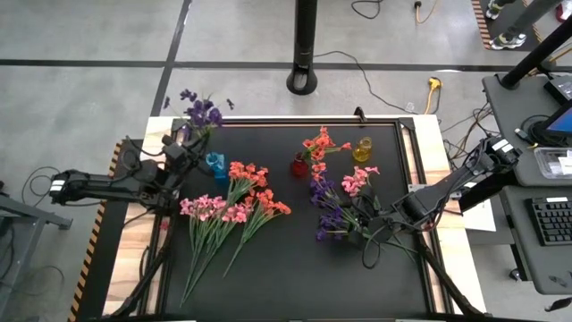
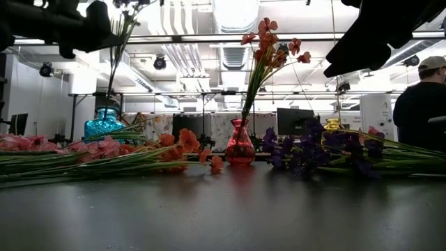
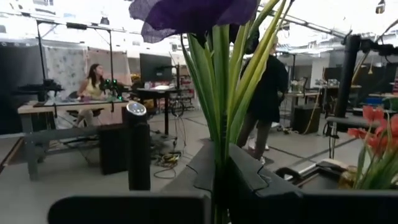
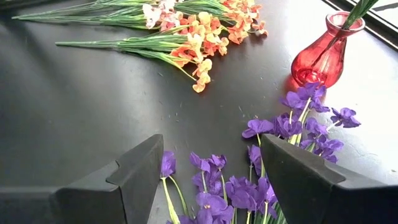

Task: Sort flowers into vase by color
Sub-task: Put the bottom left violet flowers into the blue vase

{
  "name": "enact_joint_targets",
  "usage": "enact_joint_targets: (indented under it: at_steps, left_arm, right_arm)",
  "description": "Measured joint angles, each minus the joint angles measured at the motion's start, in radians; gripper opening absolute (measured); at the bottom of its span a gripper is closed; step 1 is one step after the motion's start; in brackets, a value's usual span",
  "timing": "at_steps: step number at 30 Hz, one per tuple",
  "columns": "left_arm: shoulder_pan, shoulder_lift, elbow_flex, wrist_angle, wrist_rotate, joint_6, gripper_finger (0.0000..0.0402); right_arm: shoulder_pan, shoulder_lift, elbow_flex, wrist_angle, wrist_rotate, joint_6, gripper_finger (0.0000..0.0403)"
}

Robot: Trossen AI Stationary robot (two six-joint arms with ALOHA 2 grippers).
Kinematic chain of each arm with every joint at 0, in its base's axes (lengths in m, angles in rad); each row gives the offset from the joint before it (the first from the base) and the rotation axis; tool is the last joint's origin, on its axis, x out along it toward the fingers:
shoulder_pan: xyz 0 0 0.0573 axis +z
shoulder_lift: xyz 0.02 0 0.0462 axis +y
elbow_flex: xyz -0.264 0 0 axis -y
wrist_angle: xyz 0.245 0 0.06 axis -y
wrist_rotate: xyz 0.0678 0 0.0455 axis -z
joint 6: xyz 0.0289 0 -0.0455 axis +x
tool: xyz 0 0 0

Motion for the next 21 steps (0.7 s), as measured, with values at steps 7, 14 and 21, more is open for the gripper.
enact_joint_targets:
  at_steps: [7, 14, 21]
  left_arm:
    - [0.000, 0.029, 0.000, -0.016, -0.003, -0.039, 0.0000]
    - [0.000, 0.047, 0.000, -0.017, -0.003, -0.056, 0.0000]
    - [0.000, 0.047, 0.000, -0.018, -0.003, -0.067, 0.0027]
  right_arm:
    - [0.000, 0.000, 0.000, 0.000, 0.000, -0.001, 0.0269]
    - [0.000, 0.000, 0.000, 0.000, 0.000, -0.001, 0.0272]
    - [0.000, 0.000, 0.000, 0.000, -0.001, -0.001, 0.0277]
